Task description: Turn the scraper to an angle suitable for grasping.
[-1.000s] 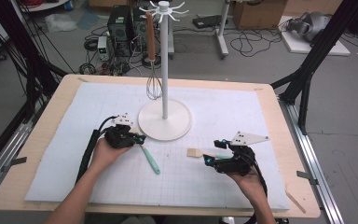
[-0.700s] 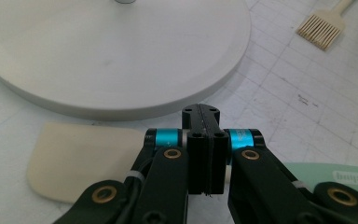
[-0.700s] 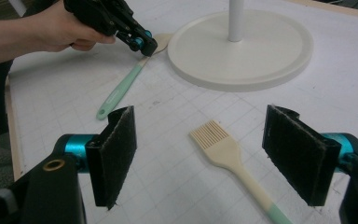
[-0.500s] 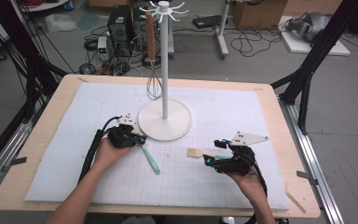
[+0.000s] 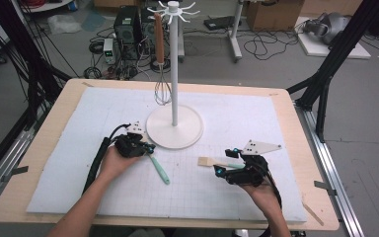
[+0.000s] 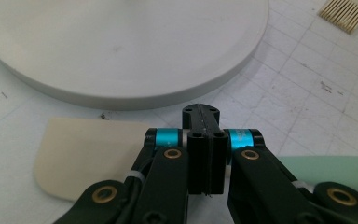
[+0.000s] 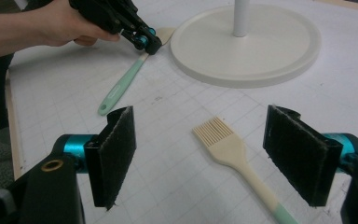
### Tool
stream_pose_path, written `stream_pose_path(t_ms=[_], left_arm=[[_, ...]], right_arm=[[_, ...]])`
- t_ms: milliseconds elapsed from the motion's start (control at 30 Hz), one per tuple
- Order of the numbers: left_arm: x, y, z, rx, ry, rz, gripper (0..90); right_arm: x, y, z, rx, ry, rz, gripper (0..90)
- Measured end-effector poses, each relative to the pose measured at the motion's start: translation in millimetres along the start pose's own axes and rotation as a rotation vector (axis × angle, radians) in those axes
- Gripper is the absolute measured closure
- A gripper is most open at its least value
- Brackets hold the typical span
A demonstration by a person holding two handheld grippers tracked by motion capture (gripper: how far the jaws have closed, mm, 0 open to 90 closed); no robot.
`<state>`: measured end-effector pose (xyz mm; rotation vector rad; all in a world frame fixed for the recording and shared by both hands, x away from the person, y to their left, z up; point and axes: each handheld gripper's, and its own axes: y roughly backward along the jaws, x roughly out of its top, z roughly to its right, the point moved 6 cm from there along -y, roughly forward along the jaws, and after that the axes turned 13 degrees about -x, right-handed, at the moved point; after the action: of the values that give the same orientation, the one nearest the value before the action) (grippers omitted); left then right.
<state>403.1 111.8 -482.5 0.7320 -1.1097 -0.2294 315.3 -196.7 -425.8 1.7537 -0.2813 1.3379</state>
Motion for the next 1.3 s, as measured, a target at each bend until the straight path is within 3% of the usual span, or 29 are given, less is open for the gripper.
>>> stream_pose_path(t_ms=[1300], left_arm=[[-10.1,13.0,6.7,-0.017,0.02,-0.062,89.5]], right_arm=[[-3.0,-2.2,-2.3,-0.004,0.015,-0.017,23.8]])
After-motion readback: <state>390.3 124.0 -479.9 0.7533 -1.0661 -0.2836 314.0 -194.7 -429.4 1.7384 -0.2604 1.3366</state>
